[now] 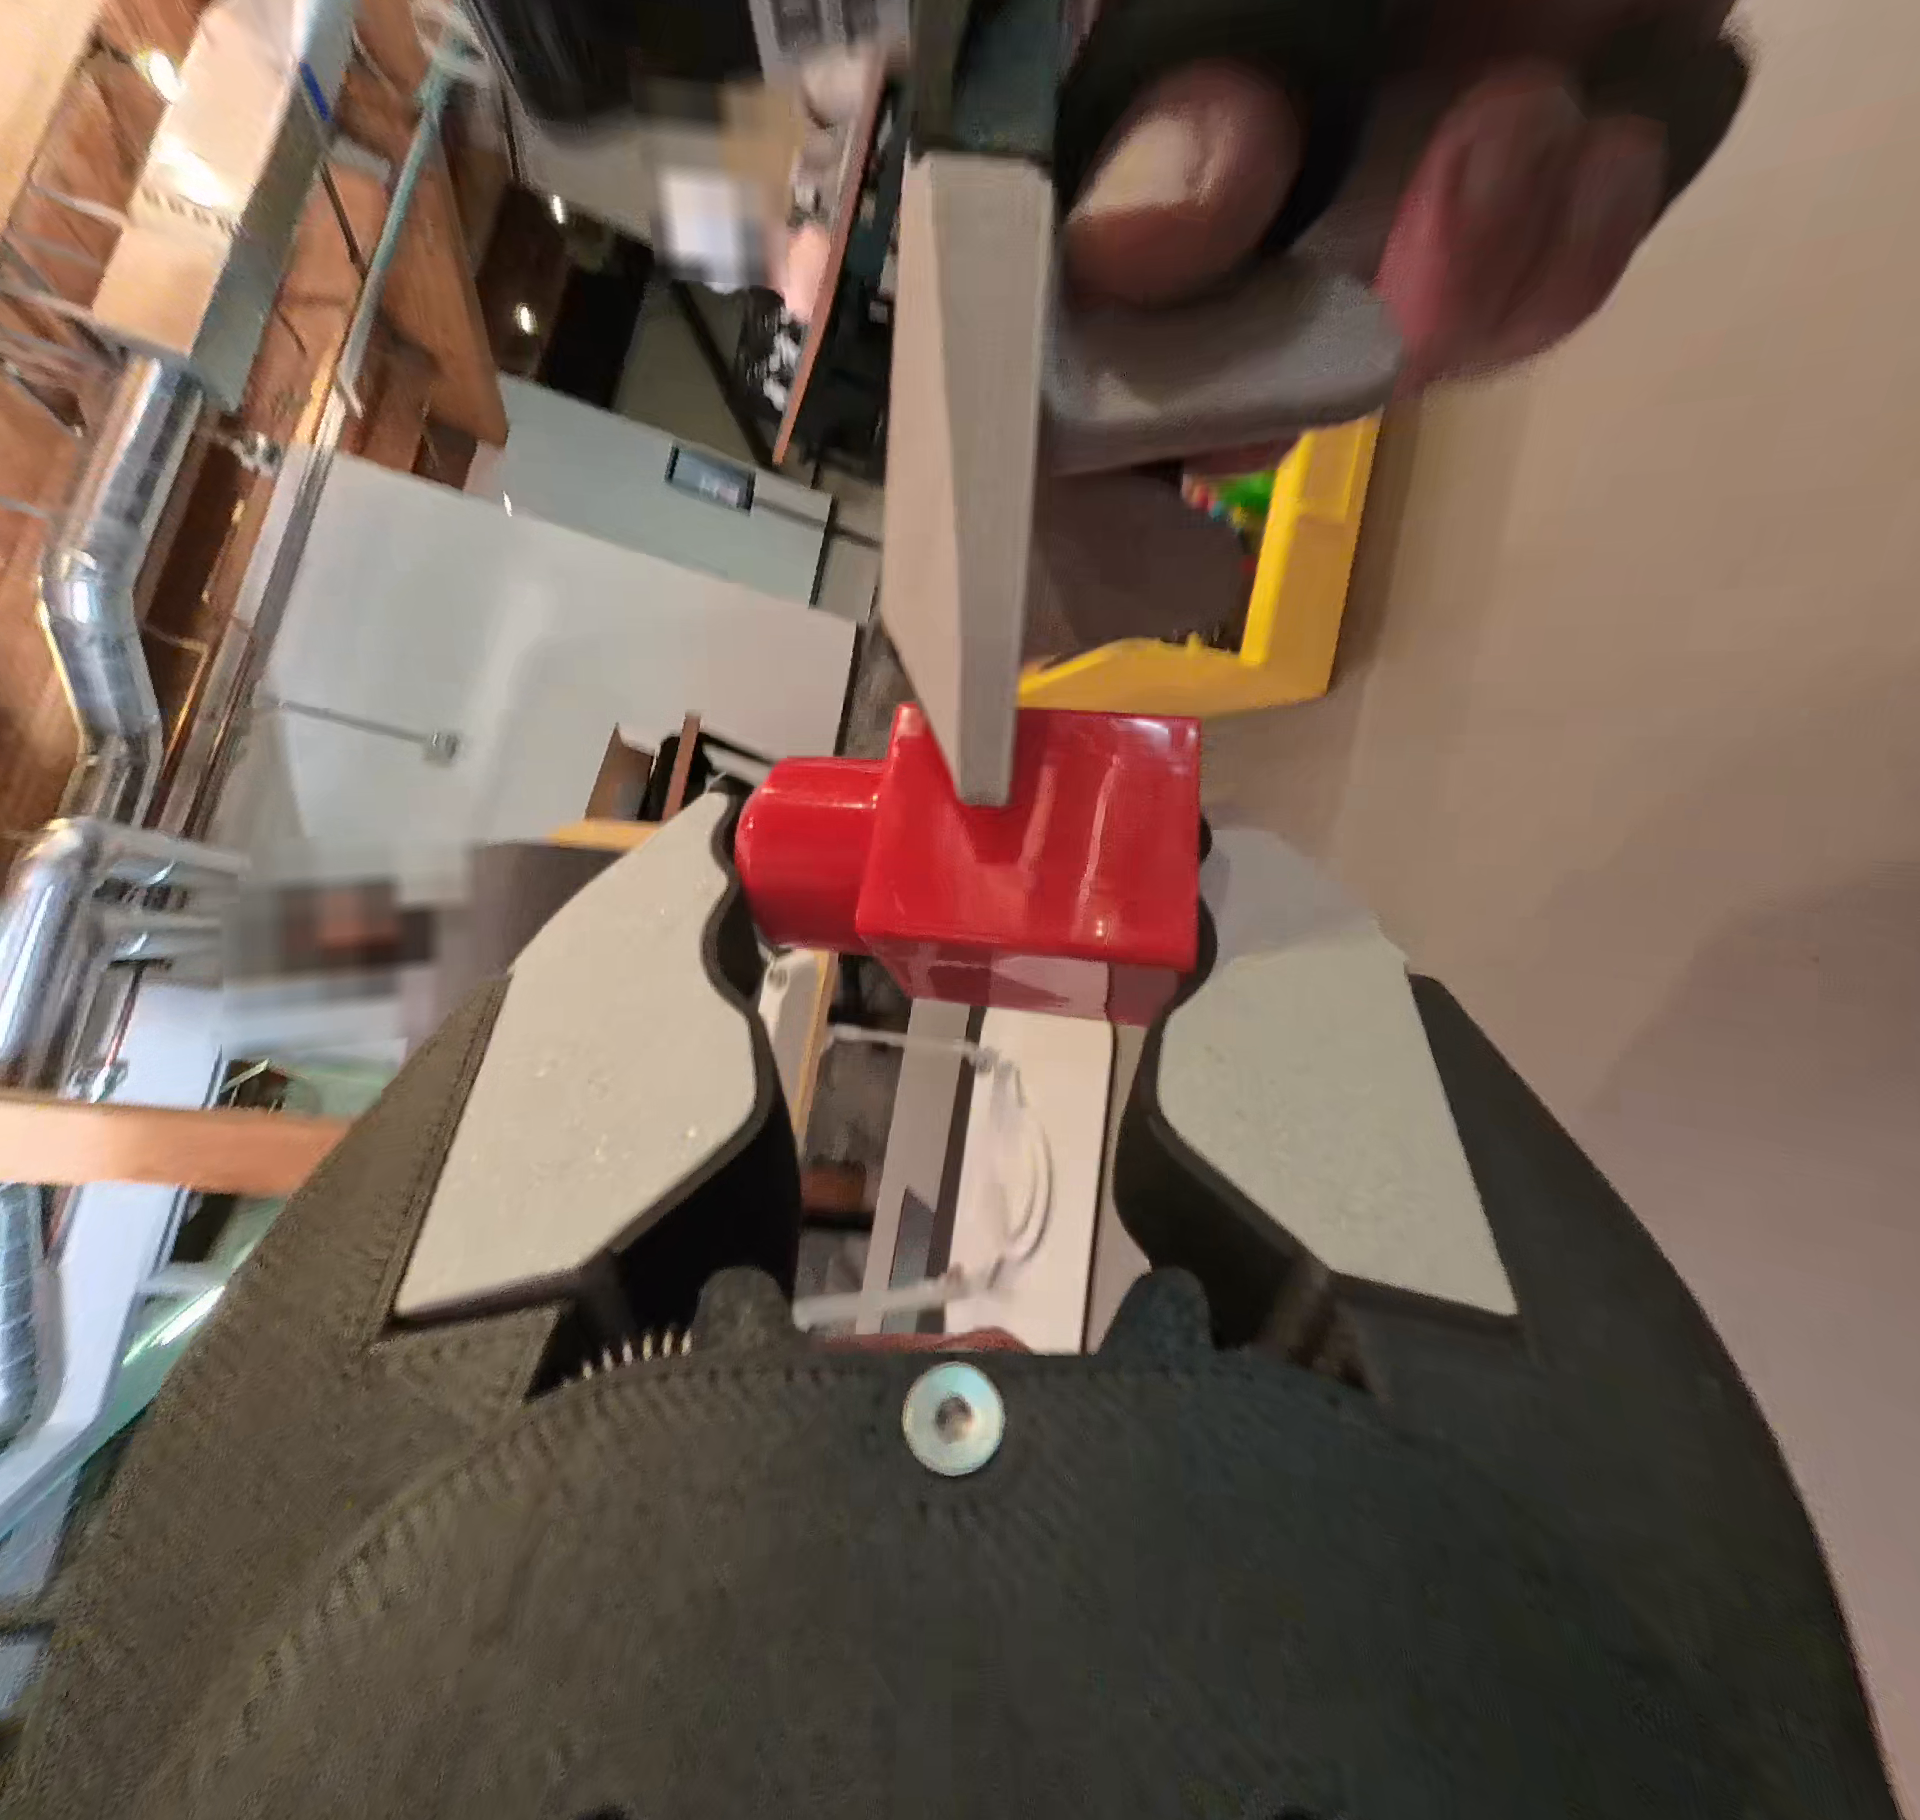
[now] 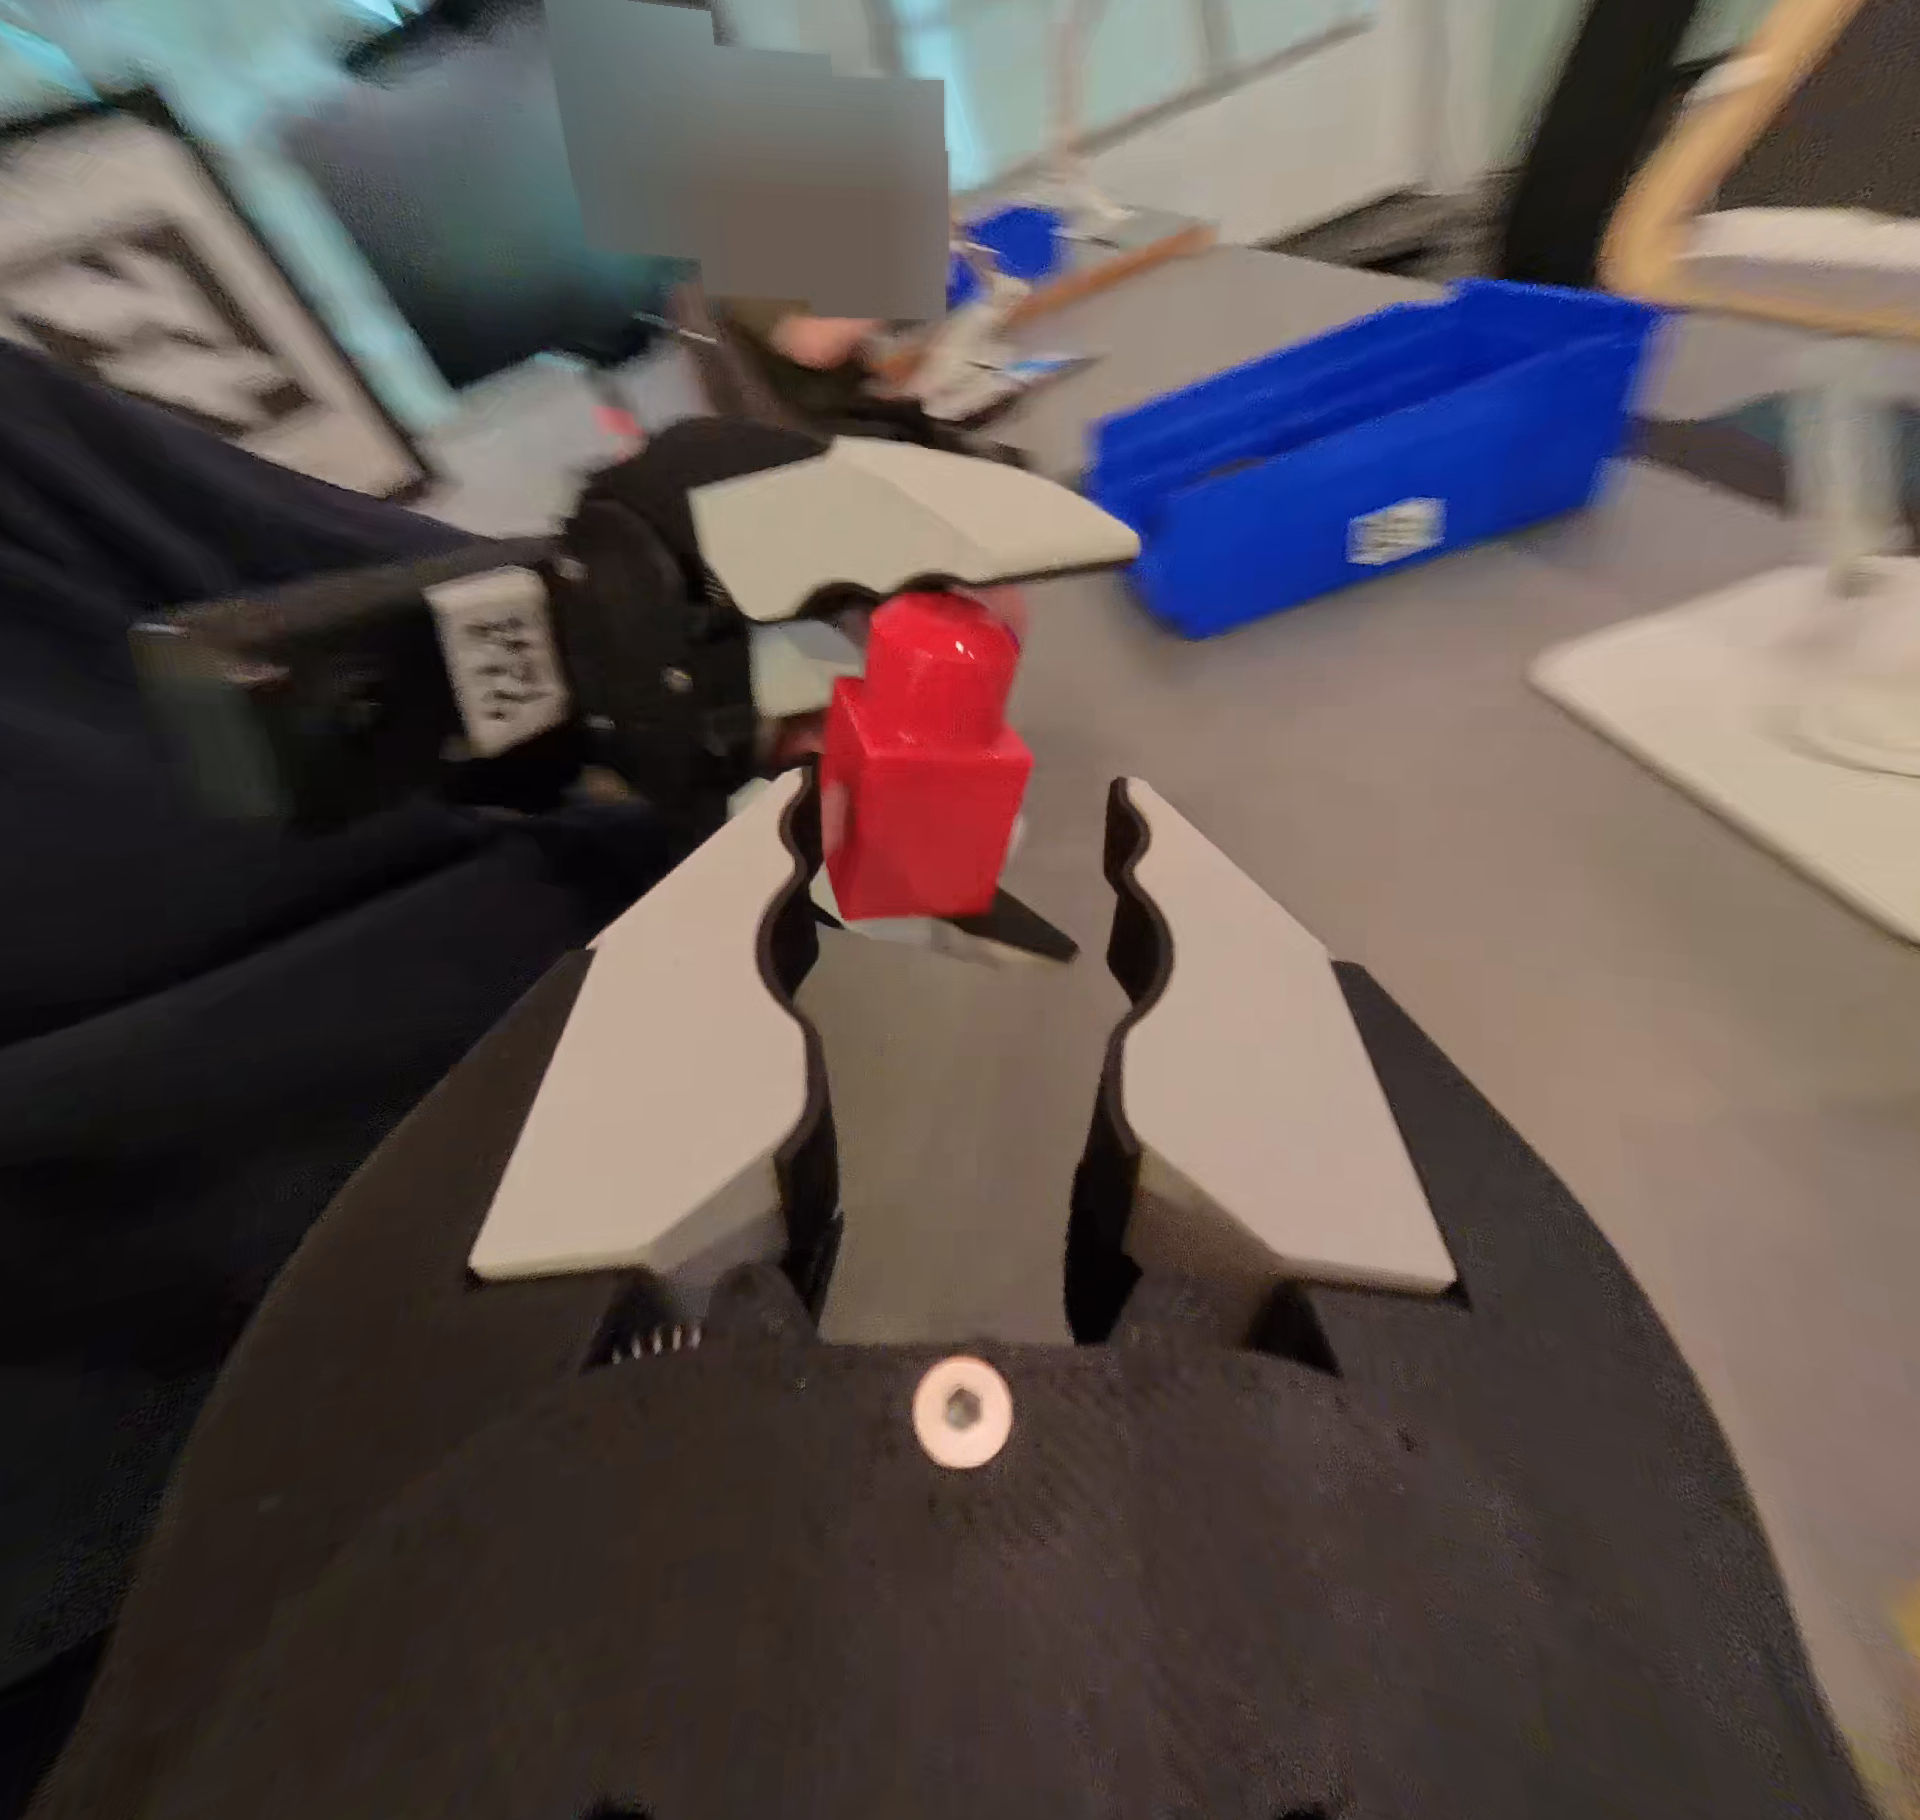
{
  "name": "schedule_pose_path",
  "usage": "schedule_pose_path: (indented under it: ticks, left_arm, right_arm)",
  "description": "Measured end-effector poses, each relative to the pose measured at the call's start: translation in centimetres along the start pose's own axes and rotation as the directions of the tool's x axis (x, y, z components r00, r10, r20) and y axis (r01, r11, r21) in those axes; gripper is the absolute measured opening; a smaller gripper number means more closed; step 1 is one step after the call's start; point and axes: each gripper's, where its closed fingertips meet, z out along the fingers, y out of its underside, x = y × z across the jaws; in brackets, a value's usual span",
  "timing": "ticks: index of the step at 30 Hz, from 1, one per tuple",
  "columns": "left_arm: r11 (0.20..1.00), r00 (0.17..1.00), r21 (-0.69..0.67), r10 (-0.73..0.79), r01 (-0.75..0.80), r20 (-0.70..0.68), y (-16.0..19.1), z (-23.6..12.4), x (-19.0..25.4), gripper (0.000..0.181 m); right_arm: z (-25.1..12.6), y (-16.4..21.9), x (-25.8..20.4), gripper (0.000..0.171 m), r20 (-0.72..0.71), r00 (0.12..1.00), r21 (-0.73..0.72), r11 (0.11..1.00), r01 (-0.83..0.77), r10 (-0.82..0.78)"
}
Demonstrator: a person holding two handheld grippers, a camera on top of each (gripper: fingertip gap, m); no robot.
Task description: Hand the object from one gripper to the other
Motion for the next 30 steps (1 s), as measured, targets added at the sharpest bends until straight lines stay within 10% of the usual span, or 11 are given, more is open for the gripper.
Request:
schedule_pose_path:
  ticks: [8,30]
  left_arm:
    - [0.960,0.988,-0.245,0.149,-0.137,0.031,2.6,1.4,0.2,0.076]
    - [0.889,0.969,-0.387,0.242,-0.244,-0.056,4.2,2.8,2.4,0.075]
  right_arm:
    - [0.9,1.3,1.1,0.047,-0.376,0.925,-0.059,0.998,0.032,-0.052]
    - [2.7,3.6,3.8,0.052,-0.394,0.918,-0.066,0.995,-0.074,0.042]
